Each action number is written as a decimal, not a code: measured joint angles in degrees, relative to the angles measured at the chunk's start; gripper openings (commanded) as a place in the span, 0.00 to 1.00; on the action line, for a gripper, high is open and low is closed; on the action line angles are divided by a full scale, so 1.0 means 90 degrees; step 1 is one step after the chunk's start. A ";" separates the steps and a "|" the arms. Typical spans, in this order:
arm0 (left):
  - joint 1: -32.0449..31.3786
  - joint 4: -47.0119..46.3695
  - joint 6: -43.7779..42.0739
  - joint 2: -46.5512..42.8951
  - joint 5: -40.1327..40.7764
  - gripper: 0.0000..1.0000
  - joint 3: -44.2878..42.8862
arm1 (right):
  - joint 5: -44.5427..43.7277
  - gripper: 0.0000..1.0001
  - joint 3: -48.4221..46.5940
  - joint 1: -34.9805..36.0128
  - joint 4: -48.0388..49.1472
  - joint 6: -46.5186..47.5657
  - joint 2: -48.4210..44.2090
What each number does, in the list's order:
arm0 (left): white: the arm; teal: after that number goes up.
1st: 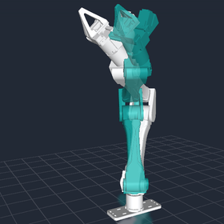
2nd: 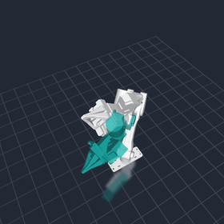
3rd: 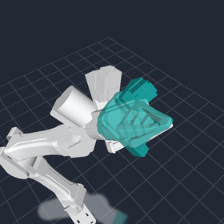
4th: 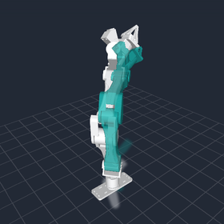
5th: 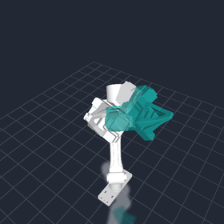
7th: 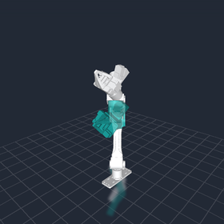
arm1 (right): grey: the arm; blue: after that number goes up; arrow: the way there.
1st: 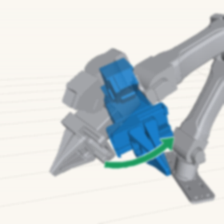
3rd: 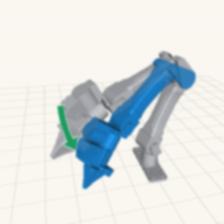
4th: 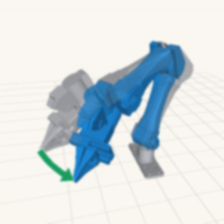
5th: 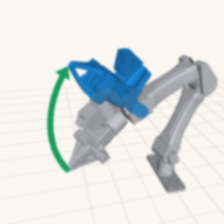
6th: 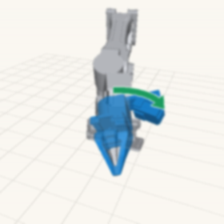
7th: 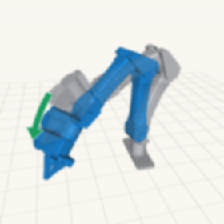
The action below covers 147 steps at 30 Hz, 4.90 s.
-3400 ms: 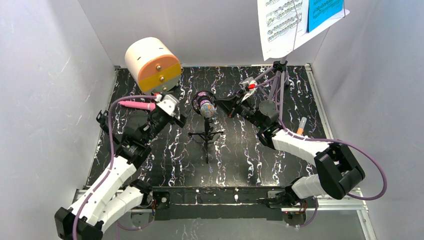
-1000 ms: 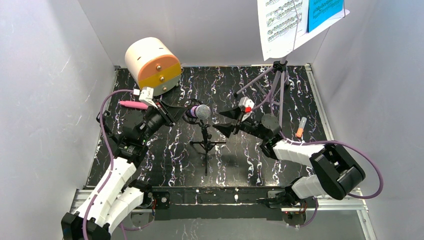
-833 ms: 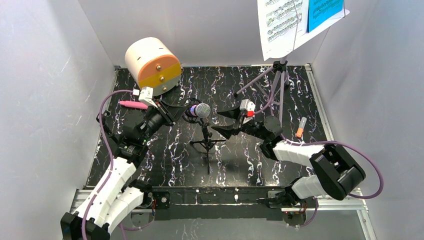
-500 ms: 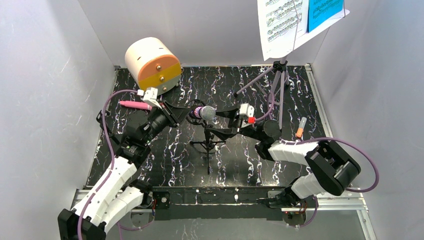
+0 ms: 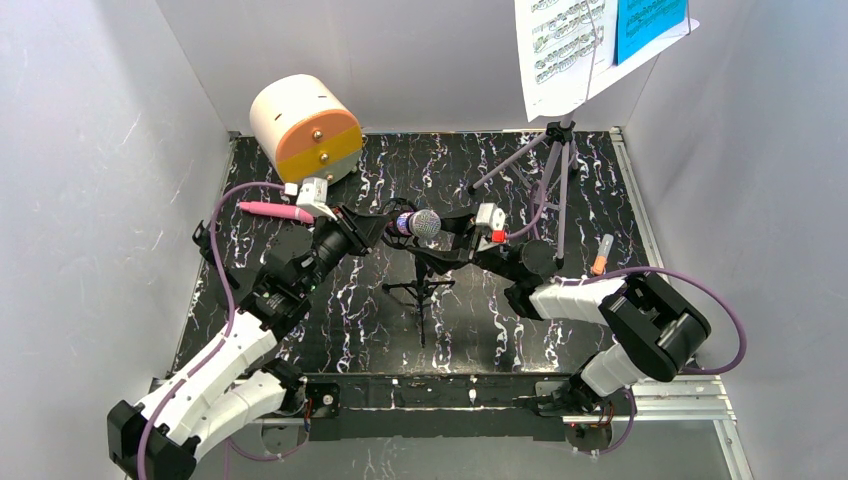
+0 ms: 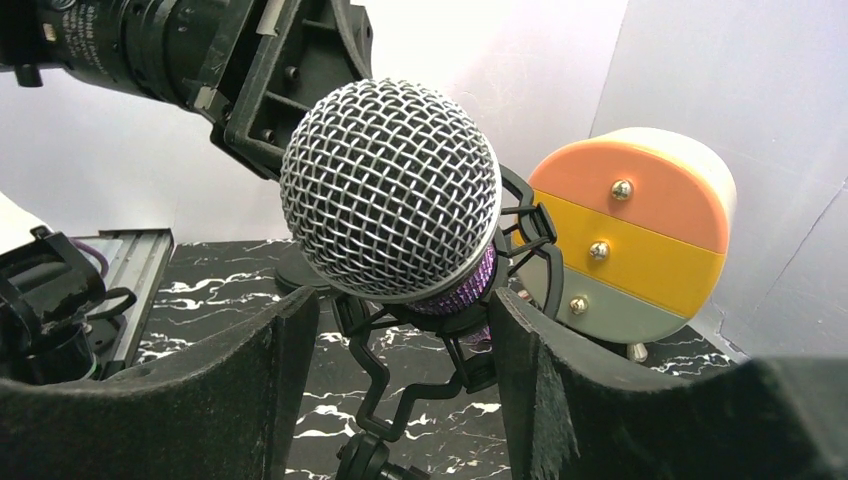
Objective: Pack up the instrument practice props
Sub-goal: Adjust the microphone stand with the microphone at the center of the board, then remove the microphone from the microphone stand, then place the microphone at the center of the board.
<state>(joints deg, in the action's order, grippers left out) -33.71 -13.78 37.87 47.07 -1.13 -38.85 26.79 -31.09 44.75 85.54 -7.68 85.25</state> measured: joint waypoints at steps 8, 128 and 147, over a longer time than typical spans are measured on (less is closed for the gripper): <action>-0.0335 -0.0083 -0.0092 0.0039 0.0588 0.00 -0.0002 | -0.0352 0.73 -0.0002 0.0044 0.0061 -0.0233 0.0070; -0.0889 0.0452 -0.2161 0.0838 0.1049 0.66 -0.0901 | -0.3568 0.01 0.0695 0.0066 -0.3174 0.0930 -0.5523; -0.0889 0.1673 -0.5897 0.0908 -0.0576 0.95 -0.3087 | -0.3065 0.01 -0.1273 0.0066 -0.4172 0.0750 -0.3439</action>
<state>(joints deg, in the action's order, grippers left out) -41.71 1.28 -15.20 55.24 -6.31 -66.63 -0.80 -42.54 45.34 47.99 -0.93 54.30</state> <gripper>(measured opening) 0.939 0.502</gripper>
